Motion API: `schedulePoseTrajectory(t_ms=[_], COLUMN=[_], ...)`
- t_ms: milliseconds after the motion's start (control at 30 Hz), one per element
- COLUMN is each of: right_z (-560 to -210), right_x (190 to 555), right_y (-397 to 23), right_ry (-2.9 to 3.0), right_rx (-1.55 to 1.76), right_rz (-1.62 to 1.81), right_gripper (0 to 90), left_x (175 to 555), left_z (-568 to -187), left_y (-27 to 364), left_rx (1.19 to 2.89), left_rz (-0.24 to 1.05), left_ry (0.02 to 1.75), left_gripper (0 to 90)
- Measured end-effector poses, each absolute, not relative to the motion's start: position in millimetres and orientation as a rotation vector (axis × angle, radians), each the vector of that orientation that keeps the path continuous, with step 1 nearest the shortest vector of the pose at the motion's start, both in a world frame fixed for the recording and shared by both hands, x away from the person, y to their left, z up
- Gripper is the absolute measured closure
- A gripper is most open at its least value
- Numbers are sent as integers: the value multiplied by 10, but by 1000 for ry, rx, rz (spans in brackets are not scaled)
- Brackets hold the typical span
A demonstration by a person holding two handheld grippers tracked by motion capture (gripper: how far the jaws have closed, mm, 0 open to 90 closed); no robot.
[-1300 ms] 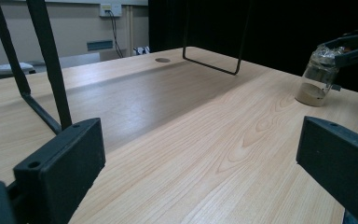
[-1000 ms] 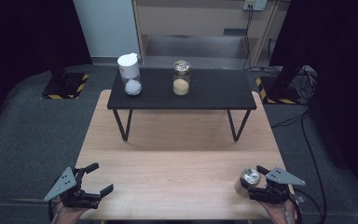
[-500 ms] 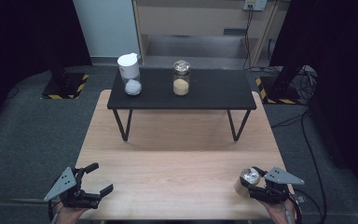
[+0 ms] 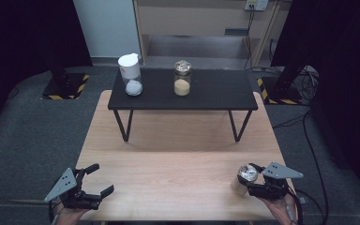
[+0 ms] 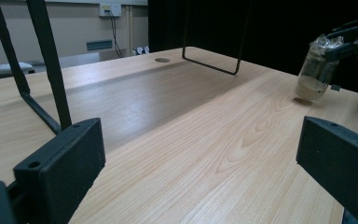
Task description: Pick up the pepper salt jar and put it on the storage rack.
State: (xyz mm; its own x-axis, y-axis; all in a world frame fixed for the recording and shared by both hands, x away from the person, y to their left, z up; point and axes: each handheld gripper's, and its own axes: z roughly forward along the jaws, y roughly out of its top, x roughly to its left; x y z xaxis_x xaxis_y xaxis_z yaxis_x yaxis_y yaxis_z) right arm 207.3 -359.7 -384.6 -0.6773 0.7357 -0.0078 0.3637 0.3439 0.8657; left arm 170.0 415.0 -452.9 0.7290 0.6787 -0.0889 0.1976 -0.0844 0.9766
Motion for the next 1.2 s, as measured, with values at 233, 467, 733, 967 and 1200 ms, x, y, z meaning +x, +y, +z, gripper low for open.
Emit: schedulePoseTrajectory(t_ms=[233,467,733,967,1200], right_z=[-3659,-3456,-3262,-3141,-3038], right_x=[2187,2345,2480,2580,2678], right_y=[-3576,-3558,-3415,-3297,-3197], right_ry=[2255,2301,2356,2386,2405], right_rx=[912,859,795,746,725], right_rz=[1302,1349,1346,1354,1362], right_gripper=[349,349,349,349,349], left_x=[1701,1702,1701,1696,1697], left_z=[-4529,-4528,-4527,-4526,-4525], left_y=[4150,4147,4148,4151,4150], left_rx=[1642,1643,1644,1644,1645], left_rz=[462,463,463,463,462], left_ry=[717,718,718,718,718], left_gripper=[1,1,1,1,1])
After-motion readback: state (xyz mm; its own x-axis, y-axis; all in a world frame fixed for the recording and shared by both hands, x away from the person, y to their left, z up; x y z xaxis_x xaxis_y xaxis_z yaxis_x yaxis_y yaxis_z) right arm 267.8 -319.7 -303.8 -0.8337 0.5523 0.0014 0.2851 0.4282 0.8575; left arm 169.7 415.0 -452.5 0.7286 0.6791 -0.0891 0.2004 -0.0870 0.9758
